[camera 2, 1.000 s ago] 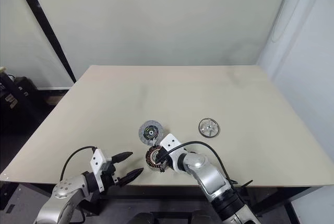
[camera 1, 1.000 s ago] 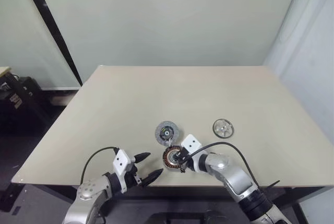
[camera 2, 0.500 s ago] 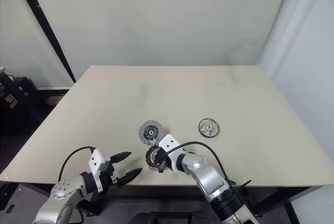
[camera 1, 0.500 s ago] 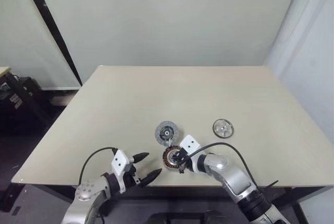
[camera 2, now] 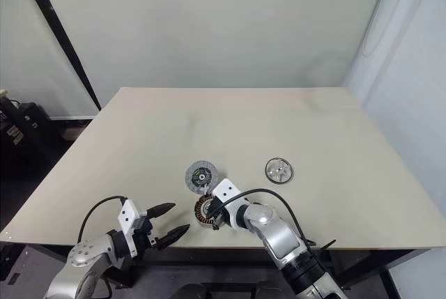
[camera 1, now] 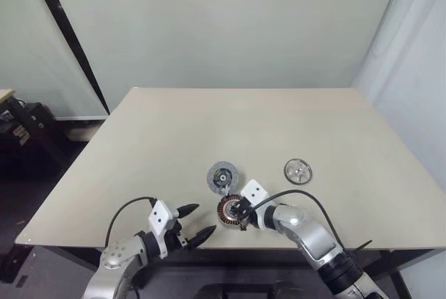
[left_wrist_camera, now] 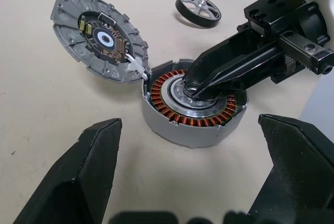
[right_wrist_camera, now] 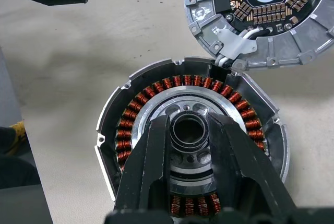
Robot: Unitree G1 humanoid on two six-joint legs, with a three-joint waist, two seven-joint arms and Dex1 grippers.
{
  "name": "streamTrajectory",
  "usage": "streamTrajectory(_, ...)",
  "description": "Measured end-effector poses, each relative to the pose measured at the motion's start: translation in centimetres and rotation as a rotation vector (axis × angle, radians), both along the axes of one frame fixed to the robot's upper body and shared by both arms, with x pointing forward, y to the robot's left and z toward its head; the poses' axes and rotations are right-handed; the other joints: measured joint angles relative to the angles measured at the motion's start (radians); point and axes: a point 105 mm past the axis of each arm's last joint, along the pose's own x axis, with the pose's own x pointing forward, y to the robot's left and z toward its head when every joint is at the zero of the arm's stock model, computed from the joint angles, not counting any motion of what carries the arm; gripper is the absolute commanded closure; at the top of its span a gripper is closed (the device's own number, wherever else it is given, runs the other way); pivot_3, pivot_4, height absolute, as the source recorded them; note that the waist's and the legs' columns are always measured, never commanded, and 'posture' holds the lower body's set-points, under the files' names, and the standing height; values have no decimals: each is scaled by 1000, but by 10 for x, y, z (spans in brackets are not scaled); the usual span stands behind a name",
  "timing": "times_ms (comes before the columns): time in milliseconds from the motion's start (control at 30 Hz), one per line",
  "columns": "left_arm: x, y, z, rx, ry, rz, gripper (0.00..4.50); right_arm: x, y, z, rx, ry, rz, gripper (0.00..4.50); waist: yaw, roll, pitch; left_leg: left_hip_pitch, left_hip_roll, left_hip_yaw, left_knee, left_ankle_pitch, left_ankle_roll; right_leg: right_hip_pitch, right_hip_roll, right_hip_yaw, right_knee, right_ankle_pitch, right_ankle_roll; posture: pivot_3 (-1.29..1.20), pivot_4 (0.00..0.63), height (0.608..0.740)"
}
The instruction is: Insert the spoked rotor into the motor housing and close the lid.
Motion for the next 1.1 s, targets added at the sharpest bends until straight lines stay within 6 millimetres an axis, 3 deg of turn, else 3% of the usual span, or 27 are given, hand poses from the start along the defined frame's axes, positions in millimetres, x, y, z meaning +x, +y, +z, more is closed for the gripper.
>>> streamTrajectory(500, 0, 0, 0, 0, 0, 0, 0, 0, 0, 0, 1, 1, 0, 3746, 0, 0, 0, 0, 0, 0, 0, 0, 0, 0, 0, 0, 0, 0, 0, 0, 0, 740)
streamTrajectory(733, 0, 0, 0, 1, 1, 0, 0, -2, 4, 0, 17, 9, 4, 1468, 0, 0, 0, 0, 0, 0, 0, 0, 0, 0, 0, 0, 1, 0, 0, 0, 0, 740)
streamTrajectory(1000, -1, 0, -1, 10, 2, -2, 0, -4, 2, 9, 30, 26, -5, 1468, 0, 0, 0, 0, 0, 0, 0, 0, 0, 0, 0, 0, 1, 0, 0, 0, 0, 740)
streamTrajectory(1100, -1, -1, -2, 9, 2, -2, 0, -4, 3, 16, 41, 14, 1, 2066, 0, 0, 0, 0, 0, 0, 0, 0, 0, 0, 0, 0, 1, 0, 0, 0, 0, 740)
